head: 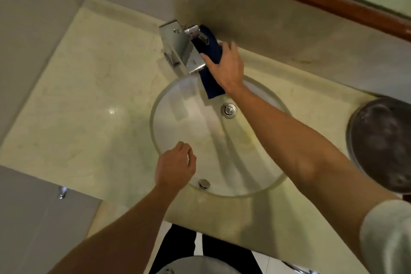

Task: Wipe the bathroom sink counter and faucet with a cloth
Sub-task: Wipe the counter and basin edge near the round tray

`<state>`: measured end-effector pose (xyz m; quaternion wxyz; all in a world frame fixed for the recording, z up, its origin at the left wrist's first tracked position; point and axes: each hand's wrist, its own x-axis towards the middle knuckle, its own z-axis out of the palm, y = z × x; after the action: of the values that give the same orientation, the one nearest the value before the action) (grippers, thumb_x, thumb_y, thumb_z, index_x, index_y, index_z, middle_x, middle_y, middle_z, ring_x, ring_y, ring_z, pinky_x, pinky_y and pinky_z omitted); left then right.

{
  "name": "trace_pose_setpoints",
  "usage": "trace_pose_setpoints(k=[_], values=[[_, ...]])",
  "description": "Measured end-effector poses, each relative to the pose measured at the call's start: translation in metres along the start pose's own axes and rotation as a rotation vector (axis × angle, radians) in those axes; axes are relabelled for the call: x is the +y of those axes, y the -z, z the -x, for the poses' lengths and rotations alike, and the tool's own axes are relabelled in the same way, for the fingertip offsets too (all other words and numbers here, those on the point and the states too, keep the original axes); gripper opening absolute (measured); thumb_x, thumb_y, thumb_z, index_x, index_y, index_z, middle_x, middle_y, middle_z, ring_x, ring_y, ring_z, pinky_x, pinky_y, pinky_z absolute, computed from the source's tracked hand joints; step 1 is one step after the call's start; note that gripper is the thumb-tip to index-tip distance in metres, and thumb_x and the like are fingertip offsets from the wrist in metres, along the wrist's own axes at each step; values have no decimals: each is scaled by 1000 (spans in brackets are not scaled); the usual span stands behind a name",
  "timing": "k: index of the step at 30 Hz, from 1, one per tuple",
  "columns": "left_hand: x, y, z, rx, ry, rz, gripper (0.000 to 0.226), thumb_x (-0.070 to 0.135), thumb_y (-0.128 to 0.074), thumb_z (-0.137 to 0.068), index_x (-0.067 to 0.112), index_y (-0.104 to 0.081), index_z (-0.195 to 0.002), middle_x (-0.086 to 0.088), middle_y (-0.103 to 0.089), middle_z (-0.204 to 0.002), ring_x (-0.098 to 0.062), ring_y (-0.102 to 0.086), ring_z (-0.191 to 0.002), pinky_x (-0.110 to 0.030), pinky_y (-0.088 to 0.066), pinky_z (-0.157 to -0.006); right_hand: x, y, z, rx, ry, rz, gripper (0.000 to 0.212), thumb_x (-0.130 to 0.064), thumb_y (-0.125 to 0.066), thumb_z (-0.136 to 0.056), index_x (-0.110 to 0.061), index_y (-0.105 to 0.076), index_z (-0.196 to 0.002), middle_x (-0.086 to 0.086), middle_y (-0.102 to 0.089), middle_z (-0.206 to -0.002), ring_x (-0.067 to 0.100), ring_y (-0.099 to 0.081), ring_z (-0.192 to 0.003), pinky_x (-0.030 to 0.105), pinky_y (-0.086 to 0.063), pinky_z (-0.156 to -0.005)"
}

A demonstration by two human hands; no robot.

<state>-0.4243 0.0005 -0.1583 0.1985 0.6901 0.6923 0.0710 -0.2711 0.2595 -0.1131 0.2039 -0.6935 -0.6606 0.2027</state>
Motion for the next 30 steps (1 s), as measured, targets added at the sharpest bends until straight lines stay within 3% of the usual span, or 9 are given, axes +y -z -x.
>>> trace_pose_setpoints(k=[5,8,13,18,21,24,27,30], values=[[0,-1,1,6,6,1,35,35,-35,-95,16,-63,-87,2,-60,-81,-21,-54,-52,-33,-48,-51,18,-20,-5,108,141,282,45,-55,-54,-98,-13,-62,-114,7,-59,-113,23,-62,-85,38,-48,-60],[0,-2,1,15,5,-11,33,34,-37,-94,17,-64,-86,3,-60,-81,-21,-55,-53,-31,-46,-51,47,2,-5,126,137,332,43,-52,-53,-100,-12,-64,-109,11,-60,-111,28,-62,-84,38,-43,-60],[0,-2,2,42,-12,-3,29,31,-43,-93,15,-64,-83,1,-61,-79,-24,-56,-52,-30,-44,-51,120,57,21,151,-6,319,44,-50,-54,-97,-8,-65,-103,17,-60,-108,37,-62,-83,43,-45,-64],[-1,-4,1,29,-2,10,23,30,-48,-91,16,-63,-81,0,-63,-81,-29,-59,-54,-35,-49,-52,189,109,102,231,-200,273,45,-50,-54,-98,-7,-64,-96,13,-58,-103,35,-60,-76,34,-36,-62],[0,-4,2,40,-7,28,23,29,-48,-90,15,-63,-80,-1,-63,-80,-30,-59,-53,-34,-47,-52,212,138,144,139,-248,282,43,-51,-58,-97,-8,-60,-94,9,-58,-98,34,-61,-79,35,-39,-65],[2,-2,3,55,1,37,23,30,-47,-90,15,-62,-80,-1,-63,-79,-29,-60,-55,-35,-49,-54,211,164,144,47,-165,251,42,-50,-63,-97,-9,-59,-97,10,-62,-96,32,-62,-85,38,-45,-70],[1,-2,4,74,16,72,22,29,-48,-91,16,-61,-78,0,-63,-79,-28,-60,-56,-39,-52,-56,196,172,117,11,32,247,42,-47,-63,-98,-11,-59,-119,11,-65,-112,30,-62,-96,37,-46,-78],[0,-3,4,112,6,83,20,27,-49,-91,17,-59,-78,0,-62,-77,-27,-59,-56,-38,-50,-53,198,156,95,-133,169,334,44,-45,-58,-100,-16,-55,-134,8,-58,-121,33,-61,-101,39,-47,-78]])
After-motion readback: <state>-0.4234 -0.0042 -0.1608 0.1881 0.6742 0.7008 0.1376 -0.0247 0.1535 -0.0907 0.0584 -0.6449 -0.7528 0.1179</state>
